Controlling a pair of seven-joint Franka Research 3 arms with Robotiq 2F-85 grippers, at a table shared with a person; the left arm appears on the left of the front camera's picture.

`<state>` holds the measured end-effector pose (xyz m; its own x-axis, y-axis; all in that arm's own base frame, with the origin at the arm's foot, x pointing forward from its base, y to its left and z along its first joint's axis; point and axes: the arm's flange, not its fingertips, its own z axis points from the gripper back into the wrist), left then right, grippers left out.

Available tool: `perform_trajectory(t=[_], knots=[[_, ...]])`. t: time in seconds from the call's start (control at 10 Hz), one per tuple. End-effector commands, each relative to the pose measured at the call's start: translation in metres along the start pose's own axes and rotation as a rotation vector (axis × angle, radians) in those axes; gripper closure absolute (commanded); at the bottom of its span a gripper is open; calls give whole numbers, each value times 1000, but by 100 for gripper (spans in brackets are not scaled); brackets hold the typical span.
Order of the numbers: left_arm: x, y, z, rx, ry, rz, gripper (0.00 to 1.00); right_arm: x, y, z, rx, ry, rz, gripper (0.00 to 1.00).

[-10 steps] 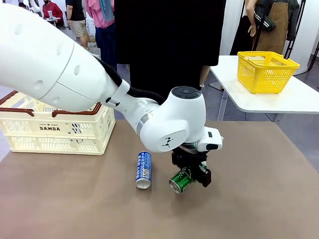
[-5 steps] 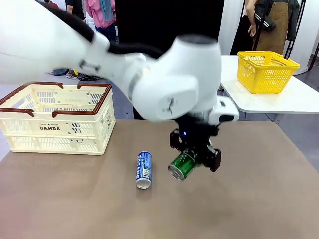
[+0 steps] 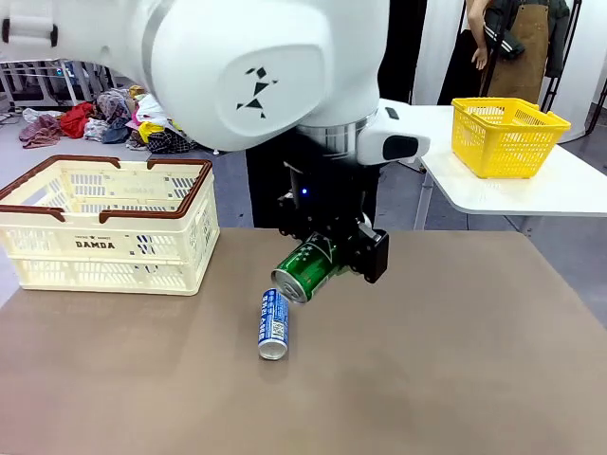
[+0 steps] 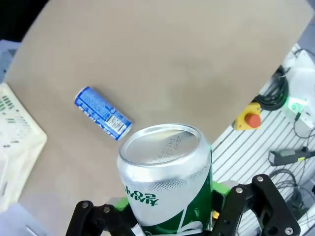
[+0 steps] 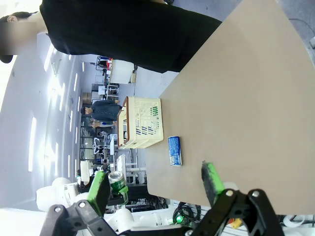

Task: Place the drinks into the Shopping basket.
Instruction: Pick up one drink and place it into the Shopping basket.

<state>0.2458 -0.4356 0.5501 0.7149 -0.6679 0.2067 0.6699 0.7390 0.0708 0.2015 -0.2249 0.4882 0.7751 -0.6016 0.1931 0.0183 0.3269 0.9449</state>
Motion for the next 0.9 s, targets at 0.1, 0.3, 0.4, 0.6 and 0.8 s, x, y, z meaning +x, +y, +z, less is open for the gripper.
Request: perform_trajectory(t=[0.1,0.3,0.4,0.6,0.8], knots=[[8,-10,2,-14,9,-46,100,3,1,0,31,-11,26,0],[3,-10,-6,-7,12,-26,100,3,1,0,31,-11,26,0],[20,2,-5,-38,25,-105,100,3,1,0,31,-11,26,0],[22,112,34,-8,-53,89,100,3,1,0,31,-11,26,0],[-25,244,59,19,-82,297,100,3,1,0,31,-11,26,0]])
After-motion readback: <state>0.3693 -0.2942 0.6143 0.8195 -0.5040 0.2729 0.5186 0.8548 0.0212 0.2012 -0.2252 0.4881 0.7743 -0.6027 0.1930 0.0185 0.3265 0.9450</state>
